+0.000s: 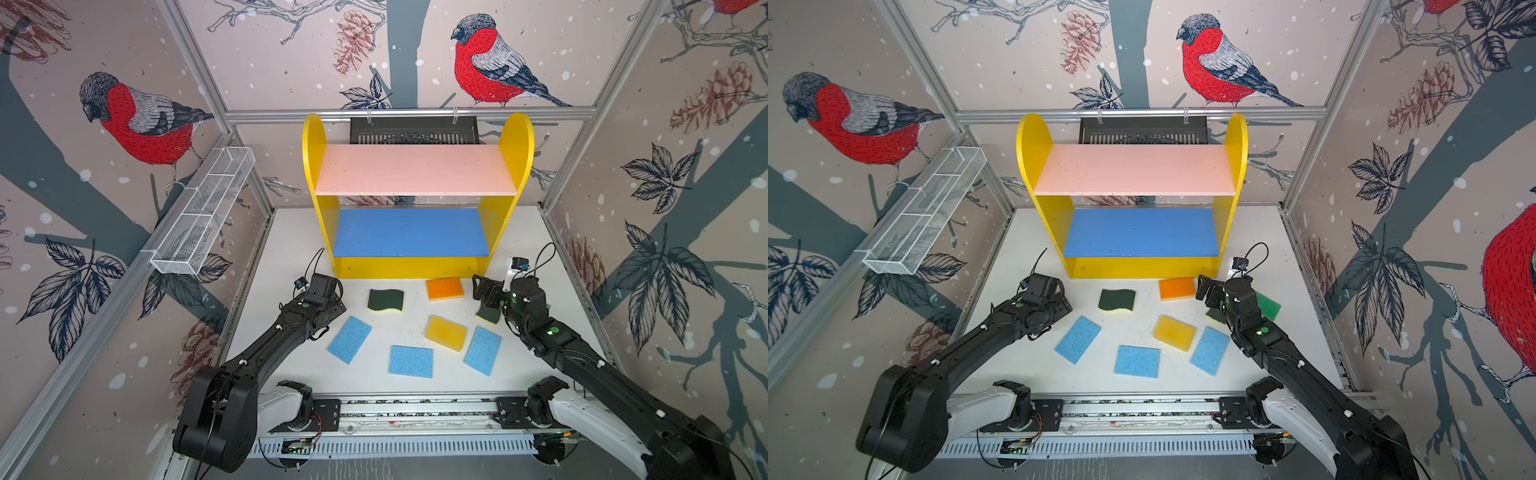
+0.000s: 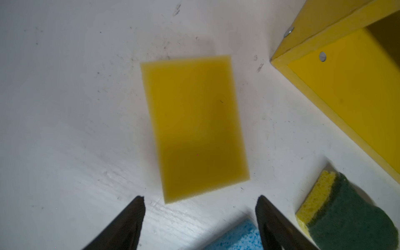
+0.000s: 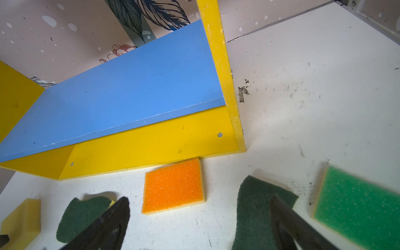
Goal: Arrange cleaning sponges on a shelf
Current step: Rotate the cleaning sponge at the middle-left of the table.
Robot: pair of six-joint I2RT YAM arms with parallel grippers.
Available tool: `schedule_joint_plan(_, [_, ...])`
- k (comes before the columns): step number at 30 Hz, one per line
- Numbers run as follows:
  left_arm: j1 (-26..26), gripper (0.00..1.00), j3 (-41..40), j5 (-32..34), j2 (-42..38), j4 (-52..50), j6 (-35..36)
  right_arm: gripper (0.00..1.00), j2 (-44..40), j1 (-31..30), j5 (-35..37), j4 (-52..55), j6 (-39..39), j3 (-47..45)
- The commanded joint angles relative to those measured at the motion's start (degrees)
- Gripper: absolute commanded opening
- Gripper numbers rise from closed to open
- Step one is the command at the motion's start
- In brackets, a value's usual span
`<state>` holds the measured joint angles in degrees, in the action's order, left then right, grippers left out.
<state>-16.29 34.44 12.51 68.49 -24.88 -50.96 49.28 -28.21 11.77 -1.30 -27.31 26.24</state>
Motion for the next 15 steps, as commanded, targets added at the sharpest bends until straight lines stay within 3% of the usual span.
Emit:
schedule_joint_plan(1, [-0.1,0.82,1.6,4.8,1.7,-3.5,-3.8,1.0,-0.3,-0.1,0.8,-1.4,0.1,0.4])
schedule_joint_plan(15, [-0.7,0.86,2.6,4.2,5.5,1.4,-1.0,1.0,-0.6,0.0,2.2,-1.5,0.1,0.0])
